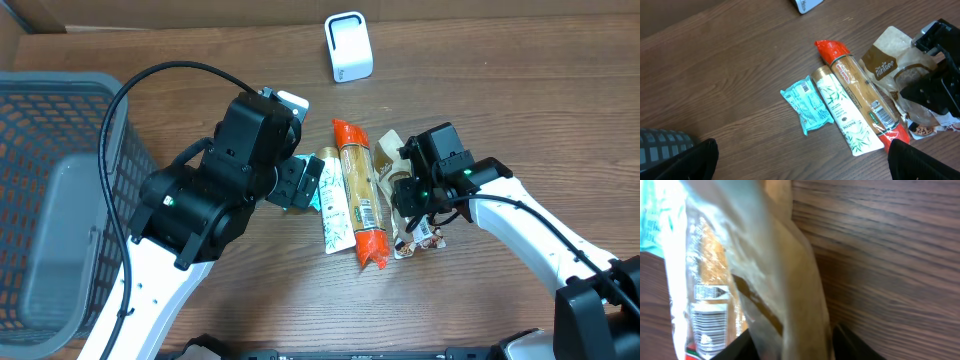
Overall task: Scan the item barcode
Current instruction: 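Lift the PanTree bag with the right gripper and raise it upward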
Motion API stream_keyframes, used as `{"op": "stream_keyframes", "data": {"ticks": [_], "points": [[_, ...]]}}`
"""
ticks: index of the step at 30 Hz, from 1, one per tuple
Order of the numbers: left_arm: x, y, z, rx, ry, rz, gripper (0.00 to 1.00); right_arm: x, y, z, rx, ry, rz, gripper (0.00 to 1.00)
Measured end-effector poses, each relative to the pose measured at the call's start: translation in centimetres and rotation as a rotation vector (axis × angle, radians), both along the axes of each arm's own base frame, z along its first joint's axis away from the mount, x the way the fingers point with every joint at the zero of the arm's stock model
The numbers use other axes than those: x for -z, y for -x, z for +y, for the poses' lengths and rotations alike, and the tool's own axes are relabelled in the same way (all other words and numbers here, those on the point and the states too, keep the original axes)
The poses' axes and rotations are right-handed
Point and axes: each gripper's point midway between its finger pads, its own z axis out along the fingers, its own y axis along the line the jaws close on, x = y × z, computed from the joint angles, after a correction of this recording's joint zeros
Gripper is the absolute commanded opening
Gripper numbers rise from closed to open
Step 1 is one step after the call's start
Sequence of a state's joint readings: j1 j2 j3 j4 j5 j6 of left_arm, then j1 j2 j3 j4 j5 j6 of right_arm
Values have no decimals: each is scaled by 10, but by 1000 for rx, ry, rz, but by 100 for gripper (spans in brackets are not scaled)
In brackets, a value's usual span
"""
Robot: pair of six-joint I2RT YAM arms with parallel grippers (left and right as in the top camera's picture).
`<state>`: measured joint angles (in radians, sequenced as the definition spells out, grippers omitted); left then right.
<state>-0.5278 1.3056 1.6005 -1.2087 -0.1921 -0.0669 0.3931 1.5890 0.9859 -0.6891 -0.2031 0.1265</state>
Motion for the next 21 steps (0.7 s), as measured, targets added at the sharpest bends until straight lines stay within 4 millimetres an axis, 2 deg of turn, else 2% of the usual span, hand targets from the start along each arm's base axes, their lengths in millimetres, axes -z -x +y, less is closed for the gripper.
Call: {"op": "stream_keyframes", "data": {"ticks": [6, 10, 14, 21], "points": [[0, 0, 0, 0, 0, 0, 100, -7, 2, 9, -9, -119, 45, 27], [0, 0, 0, 0, 0, 0, 100, -16, -2, 8, 18, -236, 85, 19], [0, 0, 0, 0, 0, 0, 100, -33, -13, 0, 60, -373, 105, 15], [0, 0, 0, 0, 0, 0, 100, -70, -29, -10, 68, -601, 85, 14]]}}
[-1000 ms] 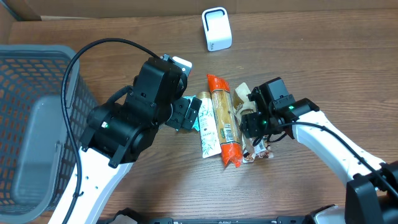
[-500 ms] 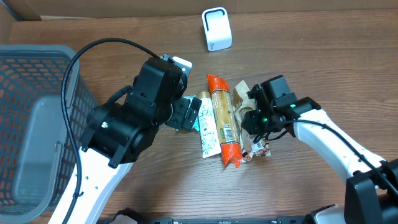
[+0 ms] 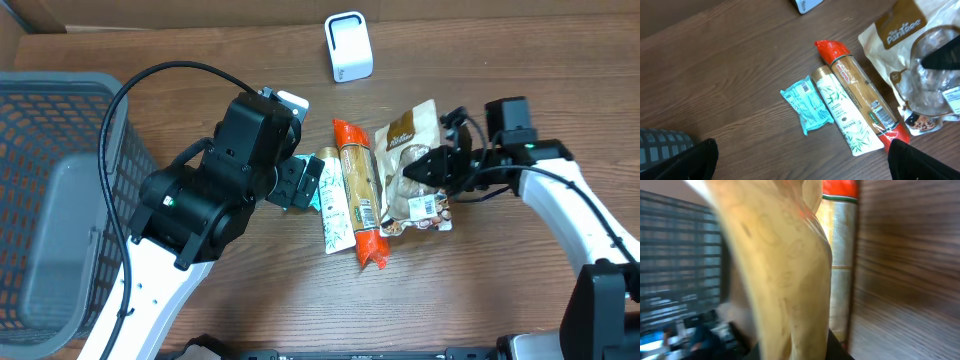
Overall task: Scan the item barcode
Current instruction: 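Lift the PanTree bag with the right gripper and raise it upward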
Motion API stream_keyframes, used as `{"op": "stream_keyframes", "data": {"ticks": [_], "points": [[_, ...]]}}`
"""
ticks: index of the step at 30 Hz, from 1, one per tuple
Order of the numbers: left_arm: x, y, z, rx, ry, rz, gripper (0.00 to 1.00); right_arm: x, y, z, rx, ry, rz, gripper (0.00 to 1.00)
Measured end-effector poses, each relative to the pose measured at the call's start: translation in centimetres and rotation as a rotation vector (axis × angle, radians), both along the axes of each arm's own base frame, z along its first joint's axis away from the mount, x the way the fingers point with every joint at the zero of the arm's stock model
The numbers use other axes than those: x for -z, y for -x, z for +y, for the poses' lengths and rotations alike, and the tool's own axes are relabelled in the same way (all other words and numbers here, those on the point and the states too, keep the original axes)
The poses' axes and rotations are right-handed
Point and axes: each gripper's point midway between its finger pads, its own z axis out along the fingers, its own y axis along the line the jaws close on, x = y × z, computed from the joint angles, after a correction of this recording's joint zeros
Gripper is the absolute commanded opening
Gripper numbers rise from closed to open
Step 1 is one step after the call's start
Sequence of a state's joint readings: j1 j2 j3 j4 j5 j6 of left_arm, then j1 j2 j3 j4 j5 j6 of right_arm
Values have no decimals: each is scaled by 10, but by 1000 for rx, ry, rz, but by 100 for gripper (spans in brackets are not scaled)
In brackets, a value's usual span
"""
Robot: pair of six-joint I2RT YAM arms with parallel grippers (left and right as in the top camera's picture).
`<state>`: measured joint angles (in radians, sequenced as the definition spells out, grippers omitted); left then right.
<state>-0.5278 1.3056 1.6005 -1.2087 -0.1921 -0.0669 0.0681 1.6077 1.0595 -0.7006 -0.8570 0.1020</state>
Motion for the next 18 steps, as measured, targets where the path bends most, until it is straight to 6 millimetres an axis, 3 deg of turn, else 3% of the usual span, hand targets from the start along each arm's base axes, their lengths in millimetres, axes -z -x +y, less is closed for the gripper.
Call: {"op": "stream_keyframes", "data": {"ticks": [4, 11, 18], "points": [[0, 0, 0, 0, 0, 0, 100, -25, -5, -4, -1, -133, -19, 15], [0, 0, 0, 0, 0, 0, 100, -87, -19, -14, -40, -359, -138, 15], [0, 0, 0, 0, 0, 0, 100, -106, -28, 2, -96, -395, -227, 14]]}}
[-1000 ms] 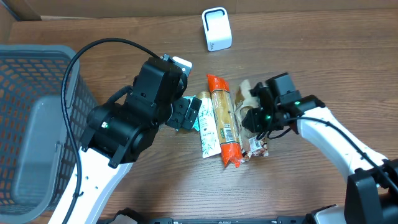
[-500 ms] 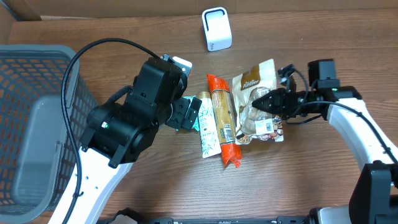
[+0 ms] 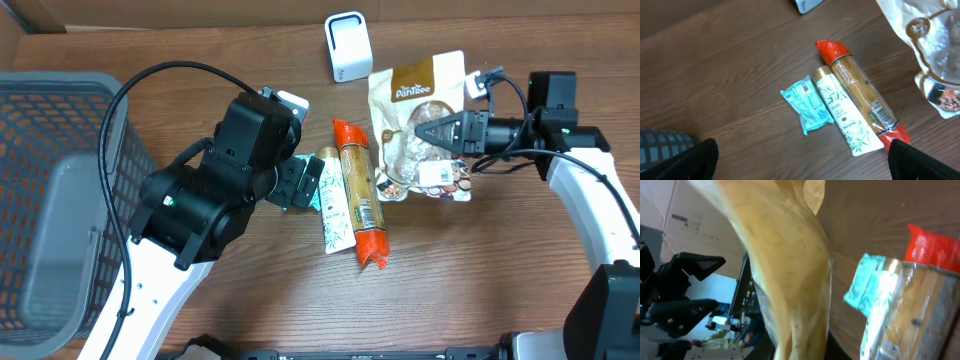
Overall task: Scan the item barcode
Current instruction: 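Lift the PanTree bag with the right gripper and raise it upward, then hold the bag's barcode up to the white scanner with the right gripper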
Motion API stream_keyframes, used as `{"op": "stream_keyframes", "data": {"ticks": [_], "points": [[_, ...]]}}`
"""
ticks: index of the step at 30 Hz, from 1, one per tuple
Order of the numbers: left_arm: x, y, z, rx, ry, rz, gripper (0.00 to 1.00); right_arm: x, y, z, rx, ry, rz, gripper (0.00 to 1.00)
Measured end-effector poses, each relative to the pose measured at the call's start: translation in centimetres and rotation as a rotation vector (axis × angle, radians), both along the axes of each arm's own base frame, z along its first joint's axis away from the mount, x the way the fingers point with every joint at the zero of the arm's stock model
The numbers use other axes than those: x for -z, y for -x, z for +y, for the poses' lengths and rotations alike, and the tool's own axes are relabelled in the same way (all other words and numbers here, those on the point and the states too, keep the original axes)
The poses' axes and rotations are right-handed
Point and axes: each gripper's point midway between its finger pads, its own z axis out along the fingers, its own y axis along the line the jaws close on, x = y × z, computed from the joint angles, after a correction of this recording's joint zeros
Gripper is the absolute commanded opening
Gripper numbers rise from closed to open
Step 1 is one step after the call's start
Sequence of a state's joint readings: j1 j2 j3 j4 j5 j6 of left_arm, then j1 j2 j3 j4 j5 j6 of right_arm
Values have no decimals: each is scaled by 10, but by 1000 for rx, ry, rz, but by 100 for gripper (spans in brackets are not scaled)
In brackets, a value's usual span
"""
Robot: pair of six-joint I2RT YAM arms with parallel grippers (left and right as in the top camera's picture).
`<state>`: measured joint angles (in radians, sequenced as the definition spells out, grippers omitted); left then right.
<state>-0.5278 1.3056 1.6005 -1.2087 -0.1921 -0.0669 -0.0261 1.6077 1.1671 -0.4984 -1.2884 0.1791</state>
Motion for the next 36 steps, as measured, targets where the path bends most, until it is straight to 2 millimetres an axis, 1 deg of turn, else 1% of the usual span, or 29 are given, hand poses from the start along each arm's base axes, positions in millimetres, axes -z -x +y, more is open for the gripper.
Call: {"op": "stream_keyframes", "data": {"ticks": [4, 6, 15, 21, 25, 27, 29, 31, 36], "points": [[0, 0, 0, 0, 0, 0, 100, -11, -12, 7, 9, -5, -61, 15], [0, 0, 0, 0, 0, 0, 100, -14, -16, 8, 21, -5, -61, 14], [0, 0, 0, 0, 0, 0, 100, -5, -21, 17, 66, 39, -4, 15], [0, 1, -2, 8, 10, 5, 100, -1, -17, 33, 49, 63, -1, 15], [-2, 0, -9, 30, 37, -1, 100, -1, -16, 38, 41, 67, 0, 15], [0, 3, -8, 38, 29, 14, 100, -1, -16, 38, 44, 68, 2, 15], [5, 6, 0, 7, 22, 45, 100, 0, -16, 38, 45, 69, 2, 15], [7, 5, 13, -52, 23, 60, 100, 0, -16, 38, 45, 69, 1, 15], [0, -4, 51, -212, 70, 14, 100, 0, -17, 37, 50, 73, 1, 15]]}}
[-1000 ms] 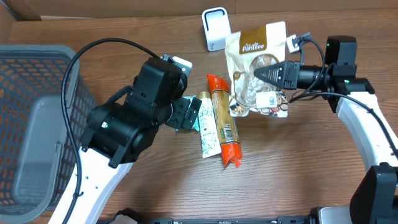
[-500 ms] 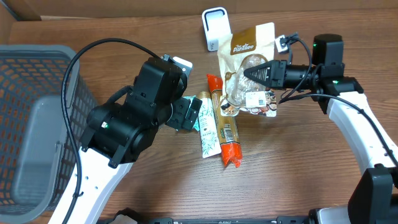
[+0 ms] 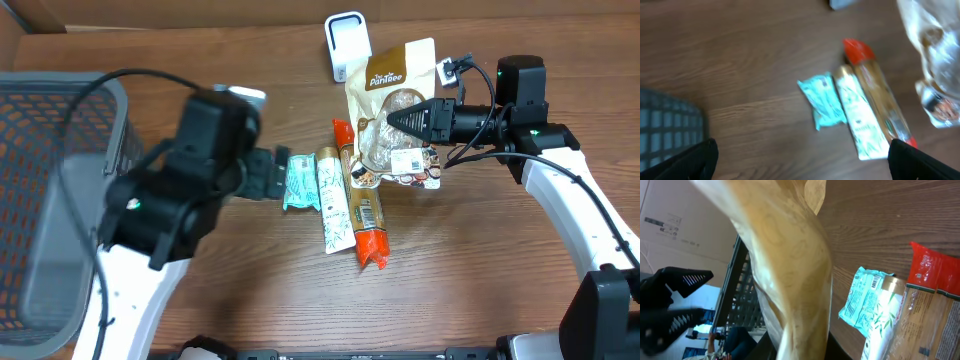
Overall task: Scan the item barcode
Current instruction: 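Hold the bag's barcode up to the white scanner with the right gripper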
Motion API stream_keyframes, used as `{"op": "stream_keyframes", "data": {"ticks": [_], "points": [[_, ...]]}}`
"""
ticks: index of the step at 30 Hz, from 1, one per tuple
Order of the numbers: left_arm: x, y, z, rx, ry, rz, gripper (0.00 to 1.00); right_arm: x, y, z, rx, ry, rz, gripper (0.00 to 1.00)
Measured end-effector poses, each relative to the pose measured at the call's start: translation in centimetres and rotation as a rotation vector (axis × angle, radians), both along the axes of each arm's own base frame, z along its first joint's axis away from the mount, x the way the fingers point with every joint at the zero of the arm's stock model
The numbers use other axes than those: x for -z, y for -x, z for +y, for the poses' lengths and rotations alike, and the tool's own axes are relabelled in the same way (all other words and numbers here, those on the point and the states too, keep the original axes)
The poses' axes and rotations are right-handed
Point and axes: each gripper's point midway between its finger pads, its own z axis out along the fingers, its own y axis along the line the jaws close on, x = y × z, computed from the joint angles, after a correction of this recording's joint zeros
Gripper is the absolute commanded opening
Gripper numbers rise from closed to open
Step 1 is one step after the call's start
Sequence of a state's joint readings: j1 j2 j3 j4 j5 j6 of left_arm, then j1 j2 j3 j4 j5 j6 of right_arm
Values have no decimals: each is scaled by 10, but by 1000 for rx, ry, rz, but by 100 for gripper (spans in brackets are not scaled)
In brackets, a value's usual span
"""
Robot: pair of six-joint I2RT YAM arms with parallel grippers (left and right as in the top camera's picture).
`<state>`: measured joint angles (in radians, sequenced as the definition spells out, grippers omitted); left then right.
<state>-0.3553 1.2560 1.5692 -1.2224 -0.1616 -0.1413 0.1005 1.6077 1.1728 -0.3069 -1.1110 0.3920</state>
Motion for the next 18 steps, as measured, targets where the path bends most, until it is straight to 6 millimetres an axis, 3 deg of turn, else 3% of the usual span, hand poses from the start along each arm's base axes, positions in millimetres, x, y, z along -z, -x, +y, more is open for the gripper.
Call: {"op": "stream_keyframes", "data": {"ticks": [4, 8, 18], "points": [[-4, 3, 36, -113, 30, -27, 100, 0, 0, 0, 1, 1, 0, 15], [10, 3, 60, -183, 55, -6, 100, -2, -4, 0, 12, -3, -9, 7], [77, -15, 70, -210, 133, 49, 100, -42, -26, 3, 67, -101, -80, 5]]}}
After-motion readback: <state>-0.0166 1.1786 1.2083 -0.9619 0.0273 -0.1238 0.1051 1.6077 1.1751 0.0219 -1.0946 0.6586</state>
